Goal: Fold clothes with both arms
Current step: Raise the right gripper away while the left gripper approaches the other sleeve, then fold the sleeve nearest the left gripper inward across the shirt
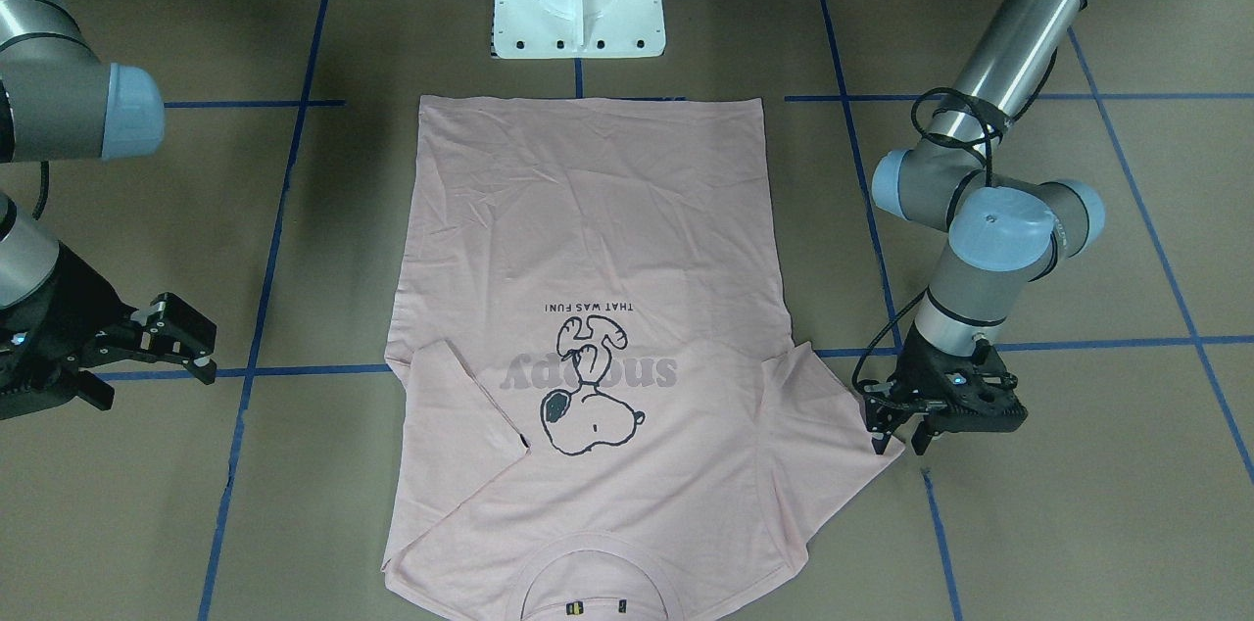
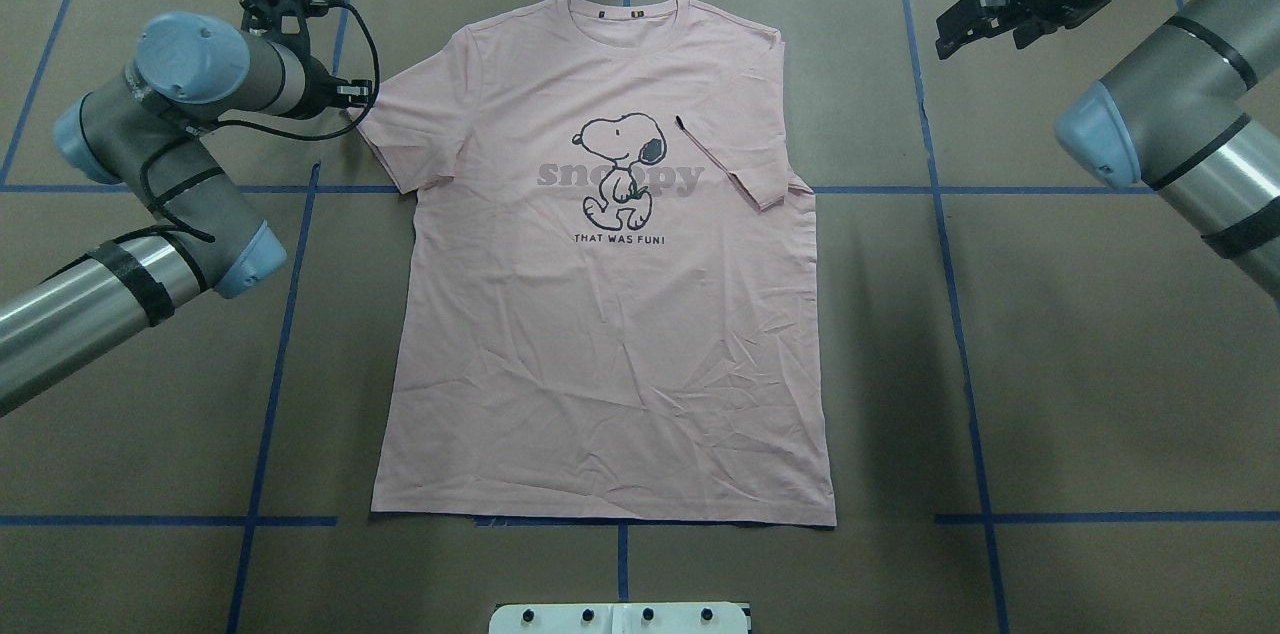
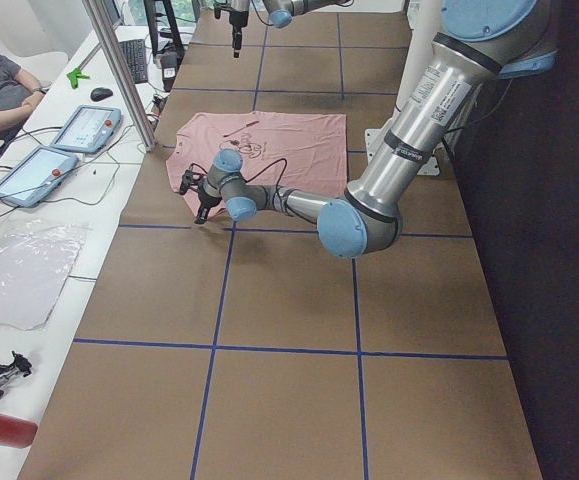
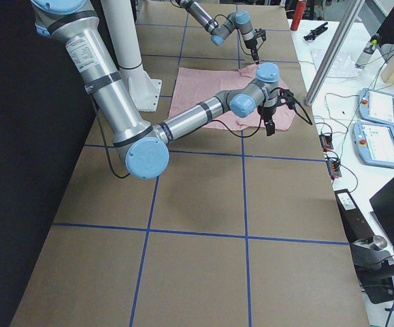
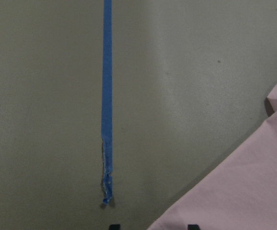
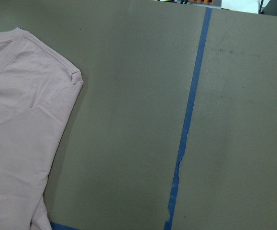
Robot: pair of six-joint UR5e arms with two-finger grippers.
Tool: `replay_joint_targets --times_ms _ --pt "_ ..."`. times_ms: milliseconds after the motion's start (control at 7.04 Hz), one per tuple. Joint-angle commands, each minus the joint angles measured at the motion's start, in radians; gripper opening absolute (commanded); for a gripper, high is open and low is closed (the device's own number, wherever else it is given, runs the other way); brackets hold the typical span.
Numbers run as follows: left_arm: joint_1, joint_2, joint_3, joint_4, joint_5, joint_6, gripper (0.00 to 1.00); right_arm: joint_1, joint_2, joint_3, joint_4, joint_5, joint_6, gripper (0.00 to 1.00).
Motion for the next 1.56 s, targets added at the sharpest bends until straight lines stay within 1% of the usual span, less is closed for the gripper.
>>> replay_joint_targets --times_ms 0,142,284,426,569,853,1137,1279,1421 --pt "0.001 -0.001 0.0 -0.001 0.001 0.0 0.38 0.0 -0.001 0.001 0.0 0.0 0.0 1.0" --pt "0.008 -0.001 0.0 -0.002 0.001 0.0 0.29 0.0 -0.003 0.001 0.0 0.0 0.0 1.0" --pt "0.01 -0.001 0.0 -0.002 0.001 0.002 0.23 0.0 -0.004 0.001 0.0 0.0 0.0 1.0" --pt "0.011 -0.001 -0.001 -0.002 0.001 0.0 0.14 0.0 -0.004 0.0 0.0 0.0 0.0 1.0" --pt "0.013 -0.001 -0.004 -0.002 -0.001 0.0 0.0 0.0 -0.003 0.0 0.0 0.0 0.0 1.0" --pt "0.013 0.0 -0.022 0.001 0.001 0.008 0.0 0.0 -0.003 0.001 0.0 0.0 0.001 1.0" --pt "0.013 -0.007 -0.094 0.053 -0.008 0.008 0.0 0.0 -0.003 0.003 0.0 0.001 0.003 1.0" --pt "0.014 -0.059 -0.122 0.177 -0.008 -0.003 0.0 0.0 -0.003 0.003 0.0 0.001 0.003 1.0" --pt "0.019 -0.139 -0.127 0.303 -0.007 -0.024 0.0 0.0 -0.003 0.003 0.0 0.0 0.003 1.0"
